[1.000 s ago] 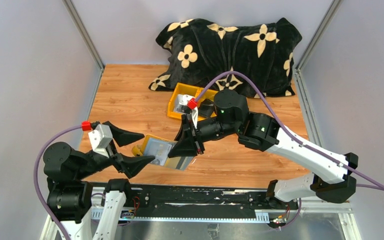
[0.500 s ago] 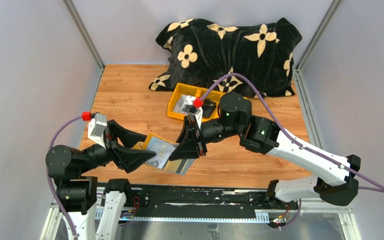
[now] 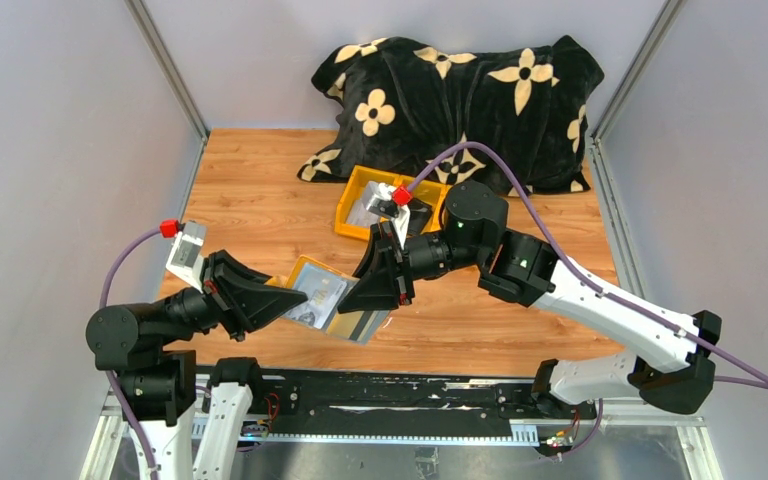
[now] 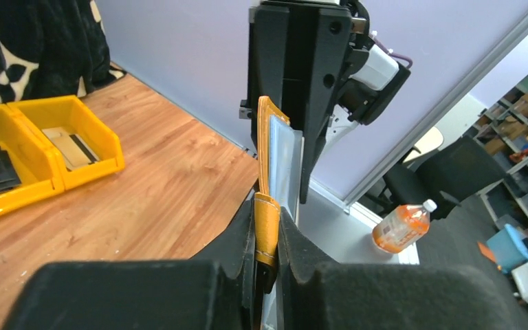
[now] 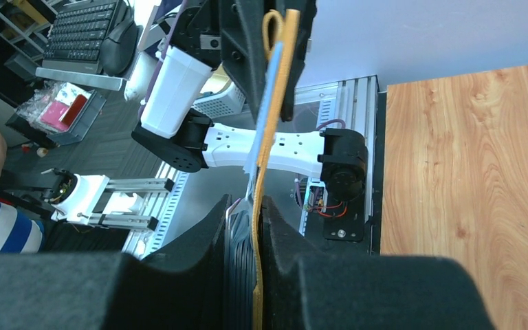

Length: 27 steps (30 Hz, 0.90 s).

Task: Take the credit cards out of the card holder
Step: Open the card holder at the center of the board.

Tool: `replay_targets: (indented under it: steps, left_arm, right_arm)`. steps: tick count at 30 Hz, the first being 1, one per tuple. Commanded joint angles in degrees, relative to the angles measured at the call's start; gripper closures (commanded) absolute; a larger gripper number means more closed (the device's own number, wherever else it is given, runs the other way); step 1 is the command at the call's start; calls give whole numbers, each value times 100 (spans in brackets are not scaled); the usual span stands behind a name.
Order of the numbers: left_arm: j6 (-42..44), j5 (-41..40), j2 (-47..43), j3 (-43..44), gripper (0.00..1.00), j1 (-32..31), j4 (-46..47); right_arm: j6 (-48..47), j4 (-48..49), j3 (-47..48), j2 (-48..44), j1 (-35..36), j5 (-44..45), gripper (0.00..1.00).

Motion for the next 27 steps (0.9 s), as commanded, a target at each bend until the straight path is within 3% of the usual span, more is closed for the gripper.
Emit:
replay_targets:
  steps: [1,5,11,14,21,27]
  left_arm:
    - [-161,87,-75,44,93,-19,99]
    - [-143,46,-124,32,94,-20,139]
    - [-167,-31,-165,-162,82,-19,87]
    - [-146,-43,-174,-196,81,-17,92]
    - [-54,74,-126,-173,100,-19,179]
    - [-55,18,-141,-157,100,-19,198]
  right_arm:
    - [257,777,-82,9,-94,-165,100]
    - [431,953,-120,180,-161,-252,100]
    - [711,1325,-64,440,-201,-557,100]
    - [781,1450,-56,486,-204,-644,100]
    - [865,1599,-238,444,-295,-654,100]
    - [1055,1891,-348,480,-366,-800,99]
